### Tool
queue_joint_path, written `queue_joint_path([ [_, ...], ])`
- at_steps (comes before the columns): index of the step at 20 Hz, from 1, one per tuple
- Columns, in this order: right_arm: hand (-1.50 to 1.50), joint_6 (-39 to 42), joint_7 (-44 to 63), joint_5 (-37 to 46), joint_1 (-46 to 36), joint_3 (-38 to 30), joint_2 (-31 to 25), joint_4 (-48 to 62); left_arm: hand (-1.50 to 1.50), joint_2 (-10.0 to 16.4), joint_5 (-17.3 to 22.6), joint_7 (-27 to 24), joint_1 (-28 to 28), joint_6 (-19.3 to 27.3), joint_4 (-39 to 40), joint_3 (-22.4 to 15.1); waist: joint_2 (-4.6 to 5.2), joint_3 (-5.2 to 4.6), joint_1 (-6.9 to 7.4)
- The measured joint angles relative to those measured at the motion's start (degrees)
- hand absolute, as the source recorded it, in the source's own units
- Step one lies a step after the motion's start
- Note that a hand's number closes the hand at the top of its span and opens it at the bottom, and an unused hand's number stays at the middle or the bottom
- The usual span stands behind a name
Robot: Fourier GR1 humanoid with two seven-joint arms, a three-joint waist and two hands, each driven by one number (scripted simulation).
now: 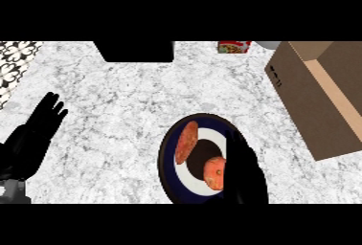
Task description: Pick the squash from the plate and place it in the cardboard box
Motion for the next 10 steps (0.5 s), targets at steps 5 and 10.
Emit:
queue_joint_path([
  [5,-1.50,-0.44,0.29,-1.56,-1.47,-0.50,-0.05,2.81,0.00,0.01,0.04,0.17,-1.20,-1.19,1.50,1.16,0.03,0.00,-0.08],
  [10,-1.50,-0.64,1.24,-2.59,-2.17,-0.59,-0.13,4.26,0.00,-0.95,-0.57,0.51,-1.05,-0.91,0.97,1.10,-0.02,0.00,-0.04],
])
